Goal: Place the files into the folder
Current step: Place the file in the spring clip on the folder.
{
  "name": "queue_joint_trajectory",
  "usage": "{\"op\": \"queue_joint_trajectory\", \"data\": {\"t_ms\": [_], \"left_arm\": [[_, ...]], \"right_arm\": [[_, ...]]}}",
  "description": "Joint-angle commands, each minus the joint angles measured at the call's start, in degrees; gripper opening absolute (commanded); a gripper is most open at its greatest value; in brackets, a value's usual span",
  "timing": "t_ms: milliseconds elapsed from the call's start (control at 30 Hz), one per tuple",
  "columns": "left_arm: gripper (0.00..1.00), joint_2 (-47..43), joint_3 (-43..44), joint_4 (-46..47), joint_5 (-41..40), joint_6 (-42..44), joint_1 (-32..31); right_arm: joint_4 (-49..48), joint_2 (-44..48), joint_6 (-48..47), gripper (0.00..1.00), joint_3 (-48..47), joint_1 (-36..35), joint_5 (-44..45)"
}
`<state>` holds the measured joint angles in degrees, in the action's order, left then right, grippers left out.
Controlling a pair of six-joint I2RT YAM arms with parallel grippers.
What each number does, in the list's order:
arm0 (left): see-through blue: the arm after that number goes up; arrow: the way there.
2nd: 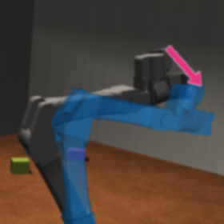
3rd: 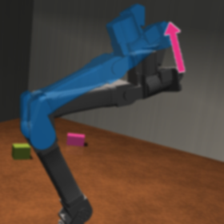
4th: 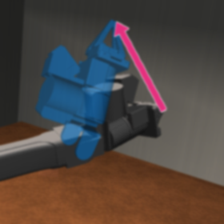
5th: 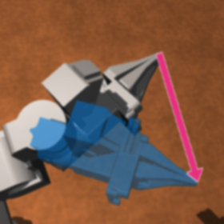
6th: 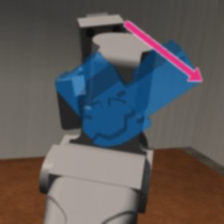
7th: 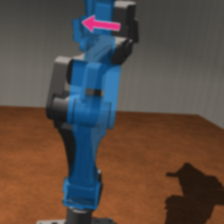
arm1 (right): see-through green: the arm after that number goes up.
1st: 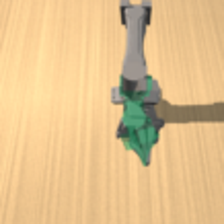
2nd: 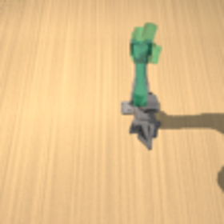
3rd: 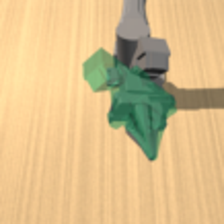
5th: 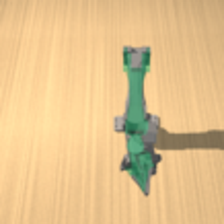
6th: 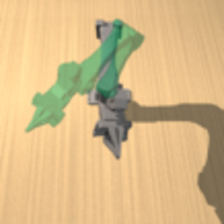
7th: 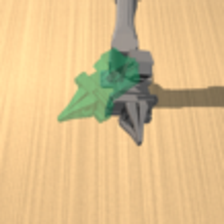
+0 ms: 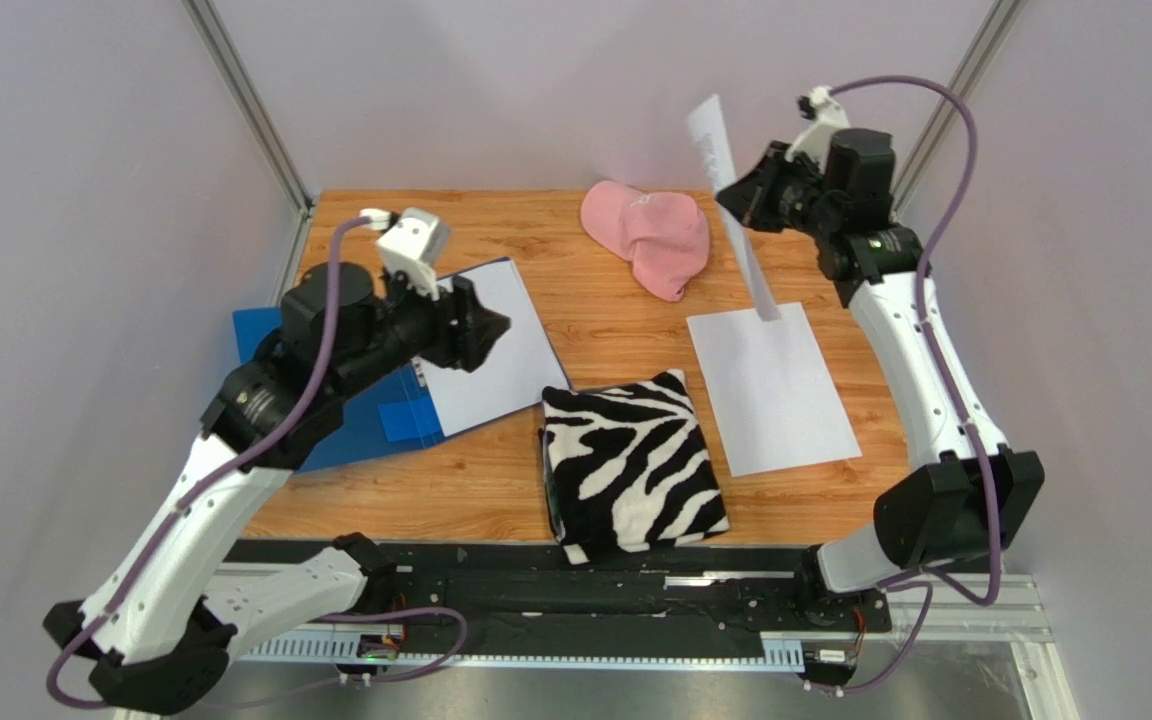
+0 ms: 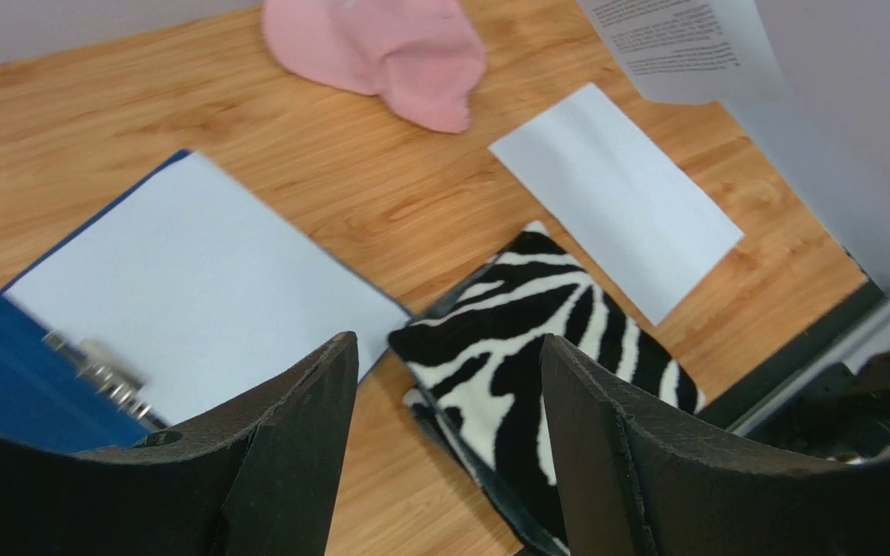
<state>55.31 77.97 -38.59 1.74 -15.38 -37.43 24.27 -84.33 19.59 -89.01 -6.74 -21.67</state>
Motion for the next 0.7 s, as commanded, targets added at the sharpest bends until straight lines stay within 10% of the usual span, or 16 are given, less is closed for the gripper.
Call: {"op": "queue_joint_trajectory", "data": {"t_ms": [0, 367, 667], "left_arm": [[0.68, -5.55, -2.30, -8.42, -9.10, -1.41, 2.98], [0.68, -12.77, -2.30, -11.33, -19.84, -1.41, 3.42], [0.69, -11.72, -3.44, -10.63, -19.14, -0.88, 3.42]], "right_arm": [[-1.77, -6.88, 0.78, 0.03, -7.92, -10.03, -0.29], [-17.58, -27.45, 20.47, 0.00, -20.67, -27.52, -8.56], [-29.98, -37.38, 35.86, 0.00, -15.93, -26.84, -11.02]]}}
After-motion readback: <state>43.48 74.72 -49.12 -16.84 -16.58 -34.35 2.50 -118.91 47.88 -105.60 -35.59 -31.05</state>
